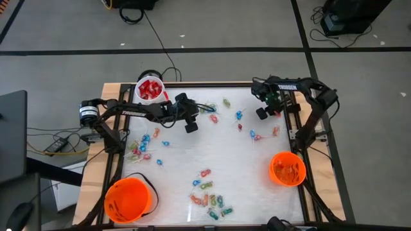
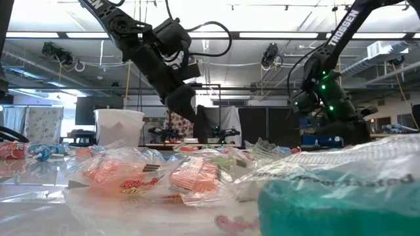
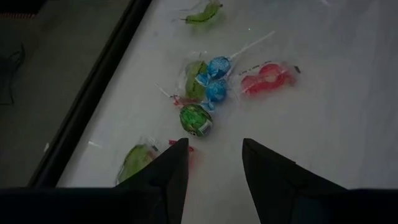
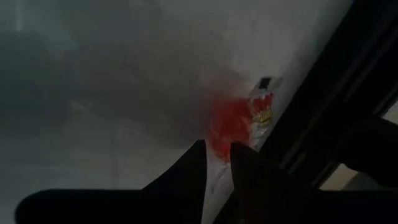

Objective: Sort candy by brand, put in halloween buckets
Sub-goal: Put the orange candy into the right orange bucket

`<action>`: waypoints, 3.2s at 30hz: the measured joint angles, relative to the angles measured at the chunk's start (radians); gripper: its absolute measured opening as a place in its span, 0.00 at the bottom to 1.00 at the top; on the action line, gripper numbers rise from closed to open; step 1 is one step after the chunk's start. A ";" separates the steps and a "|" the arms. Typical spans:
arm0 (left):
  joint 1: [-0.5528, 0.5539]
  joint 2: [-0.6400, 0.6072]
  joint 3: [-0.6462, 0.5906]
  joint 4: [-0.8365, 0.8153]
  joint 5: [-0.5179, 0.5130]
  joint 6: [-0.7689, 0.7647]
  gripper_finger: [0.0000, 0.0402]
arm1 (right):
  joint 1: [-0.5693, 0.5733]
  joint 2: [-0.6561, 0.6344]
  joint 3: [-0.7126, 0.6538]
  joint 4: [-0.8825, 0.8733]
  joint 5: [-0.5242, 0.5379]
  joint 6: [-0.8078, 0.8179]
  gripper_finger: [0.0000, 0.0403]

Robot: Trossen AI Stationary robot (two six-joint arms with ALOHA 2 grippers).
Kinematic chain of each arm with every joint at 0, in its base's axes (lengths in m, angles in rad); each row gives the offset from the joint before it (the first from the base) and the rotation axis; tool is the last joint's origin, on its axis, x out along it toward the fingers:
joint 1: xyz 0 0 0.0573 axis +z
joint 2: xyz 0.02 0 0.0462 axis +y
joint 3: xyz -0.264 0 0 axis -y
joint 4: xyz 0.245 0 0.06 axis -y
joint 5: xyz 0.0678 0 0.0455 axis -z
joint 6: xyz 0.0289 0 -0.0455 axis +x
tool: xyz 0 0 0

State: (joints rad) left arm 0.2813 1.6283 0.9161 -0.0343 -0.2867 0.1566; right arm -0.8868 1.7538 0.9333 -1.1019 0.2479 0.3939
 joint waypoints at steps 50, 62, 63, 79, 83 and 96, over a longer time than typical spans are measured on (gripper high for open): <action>0.000 0.001 0.038 -0.126 0.000 0.015 0.39 | 1.357 -0.674 0.000 -0.203 -0.615 1.158 0.08; 0.000 0.001 0.038 -0.126 0.000 0.014 0.39 | 1.323 -0.660 0.000 -0.206 -0.609 1.041 0.30; 0.000 0.001 0.038 -0.126 0.000 0.014 0.39 | 1.307 -0.666 0.000 -0.206 -0.582 1.023 0.31; 0.013 0.000 0.039 -0.114 0.165 0.019 0.39 | 0.846 -0.657 0.000 -0.202 -0.162 0.775 0.32; 0.013 0.001 0.039 -0.125 0.165 0.019 0.39 | 0.686 -0.609 -0.031 -0.266 -0.080 0.707 0.32; 0.013 0.000 0.039 -0.153 0.165 0.022 0.39 | 0.412 -0.451 -0.224 -0.059 -0.142 0.521 0.32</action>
State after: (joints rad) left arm 0.2947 1.6287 0.9550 -0.1870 -0.1219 0.1786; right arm -0.4747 1.3023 0.7094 -1.1613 0.1060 0.9152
